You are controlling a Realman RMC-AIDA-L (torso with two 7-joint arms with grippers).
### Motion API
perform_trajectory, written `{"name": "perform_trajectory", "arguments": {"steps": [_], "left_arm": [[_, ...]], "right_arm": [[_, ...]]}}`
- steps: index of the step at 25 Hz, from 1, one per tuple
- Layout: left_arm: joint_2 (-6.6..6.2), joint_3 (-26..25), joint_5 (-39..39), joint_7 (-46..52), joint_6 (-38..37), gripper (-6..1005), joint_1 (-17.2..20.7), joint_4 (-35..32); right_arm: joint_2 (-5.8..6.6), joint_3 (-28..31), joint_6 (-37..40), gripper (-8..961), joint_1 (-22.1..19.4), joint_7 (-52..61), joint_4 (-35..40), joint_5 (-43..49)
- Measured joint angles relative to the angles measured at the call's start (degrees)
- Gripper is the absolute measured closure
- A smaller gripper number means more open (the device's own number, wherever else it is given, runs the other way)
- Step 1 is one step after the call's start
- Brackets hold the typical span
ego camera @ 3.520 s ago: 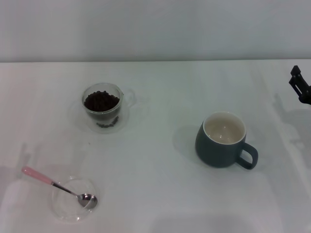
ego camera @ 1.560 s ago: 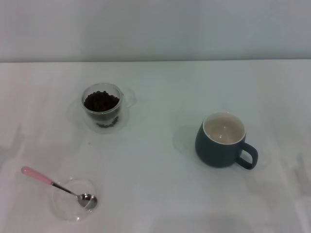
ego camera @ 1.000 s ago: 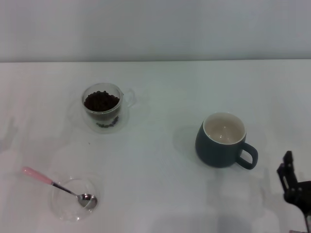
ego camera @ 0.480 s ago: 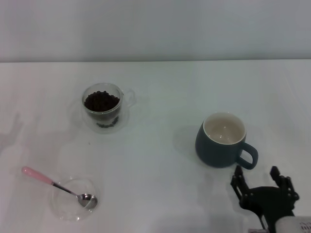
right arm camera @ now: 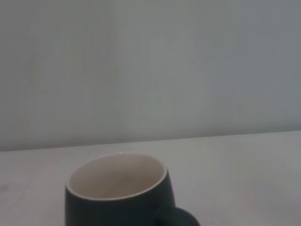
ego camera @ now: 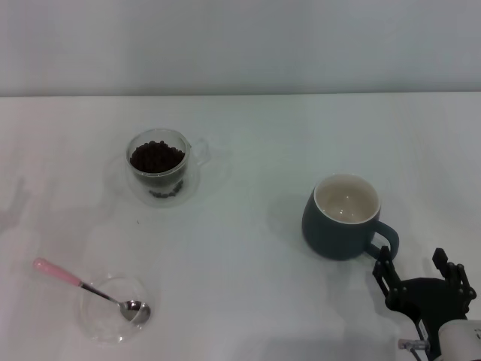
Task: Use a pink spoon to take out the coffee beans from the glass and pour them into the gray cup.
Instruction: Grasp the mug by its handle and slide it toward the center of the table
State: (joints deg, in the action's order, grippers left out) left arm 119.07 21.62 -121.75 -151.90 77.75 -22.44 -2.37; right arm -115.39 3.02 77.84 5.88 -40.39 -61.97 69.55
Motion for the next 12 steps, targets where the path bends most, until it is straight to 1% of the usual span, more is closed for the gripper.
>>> {"name": "perform_trajectory", "arguments": {"steps": [8, 12], "left_arm": [[-0.03, -0.1, -1.37, 0.11, 0.18, 122, 0.25, 0.0], [-0.05, -0.1, -1.38, 0.12, 0.26, 122, 0.37, -0.05]], "right_arm": [[0.08, 0.91, -0.33, 130, 0.79, 0.05, 0.47, 0.22], [0.09, 1.6, -1.76, 132, 1.12, 0.05, 0.63, 0.4]]}}
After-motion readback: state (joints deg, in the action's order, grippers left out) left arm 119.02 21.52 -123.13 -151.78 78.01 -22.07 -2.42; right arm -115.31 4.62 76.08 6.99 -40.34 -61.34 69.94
